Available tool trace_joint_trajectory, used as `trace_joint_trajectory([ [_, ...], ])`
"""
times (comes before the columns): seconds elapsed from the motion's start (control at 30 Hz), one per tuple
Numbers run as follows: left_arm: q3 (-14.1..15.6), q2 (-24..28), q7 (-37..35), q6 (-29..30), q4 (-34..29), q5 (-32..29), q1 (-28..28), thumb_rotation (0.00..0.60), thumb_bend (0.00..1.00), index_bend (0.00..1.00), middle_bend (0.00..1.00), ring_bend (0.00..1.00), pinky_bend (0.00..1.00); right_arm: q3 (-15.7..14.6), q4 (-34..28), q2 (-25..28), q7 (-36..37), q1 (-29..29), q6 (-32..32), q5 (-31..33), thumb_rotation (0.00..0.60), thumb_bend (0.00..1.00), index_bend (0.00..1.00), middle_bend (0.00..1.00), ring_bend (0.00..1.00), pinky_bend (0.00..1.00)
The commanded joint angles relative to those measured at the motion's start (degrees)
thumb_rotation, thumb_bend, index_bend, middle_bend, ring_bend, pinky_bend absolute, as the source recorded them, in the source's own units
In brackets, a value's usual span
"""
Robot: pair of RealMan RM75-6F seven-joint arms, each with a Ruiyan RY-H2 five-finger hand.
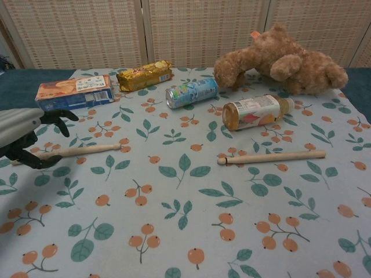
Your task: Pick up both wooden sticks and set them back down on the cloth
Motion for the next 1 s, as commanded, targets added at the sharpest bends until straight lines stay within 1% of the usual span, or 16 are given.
trace_joint_trajectory([
  [0.03, -0.65, -2.39, 0.95, -0.34, 2.02, -1.35, -1.14, 0.6, 0.36, 0.16, 0.29, 0.99, 1.0, -0.13, -0.09, 0.11, 0.1, 0.06, -0.22, -0.11, 0.6, 0.16, 0.0, 0.0, 0.11, 0.38],
  [0.33, -0.2, -7.33, 2.38, -0.73, 7.86, -2.83, -2.49, 0.6, 0.36, 0.15, 0.27, 0.98, 1.0, -0.36, -0.43, 0.67, 0.72, 0.11, -0.54, -0.37, 0.6, 0.16, 0.0, 0.0, 0.11, 0.38],
  [0.5, -0.73, -10.94, 2.05, -1.09, 14.22, -3.59, -3.47, 0.6, 0.36, 0.18, 0.3, 0.98, 1.0, -0.46, -0.46, 0.99, 1.28, 0.13, -0.61, -0.53, 0.6, 0.16, 0.0, 0.0, 0.11, 0.38],
  [0.63, -0.76, -11.74, 1.44, -1.11, 16.08, -3.39, -3.71, 0.6, 0.36, 0.2, 0.33, 0.98, 1.0, -0.31, -0.6, 1.06, 1.25, 0.27, -0.98, -0.06, 0.6, 0.16, 0.0, 0.0, 0.11, 0.38],
  [0.7, -1.04, -12.08, 0.74, -0.81, 17.07, -3.28, -3.74, 0.6, 0.36, 0.23, 0.36, 0.98, 1.0, -0.28, -0.68, 1.11, 1.25, 0.34, -1.29, 0.24, 0.6, 0.16, 0.0, 0.0, 0.11, 0.38],
  [0.8, -1.16, -13.38, -1.0, -0.17, 20.82, -2.54, -3.79, 0.6, 0.36, 0.3, 0.42, 0.98, 1.0, -0.2, -1.03, 1.34, 1.29, 0.55, -1.92, 0.77, 0.6, 0.16, 0.0, 0.0, 0.11, 0.38],
  [1.0, -1.68, -14.47, -1.96, 0.36, 25.59, -2.41, -3.91, 0.6, 0.36, 0.39, 0.52, 0.98, 1.0, -0.27, -1.15, 1.29, 1.06, 0.55, -2.07, 0.81, 0.6, 0.16, 0.0, 0.0, 0.12, 0.38],
])
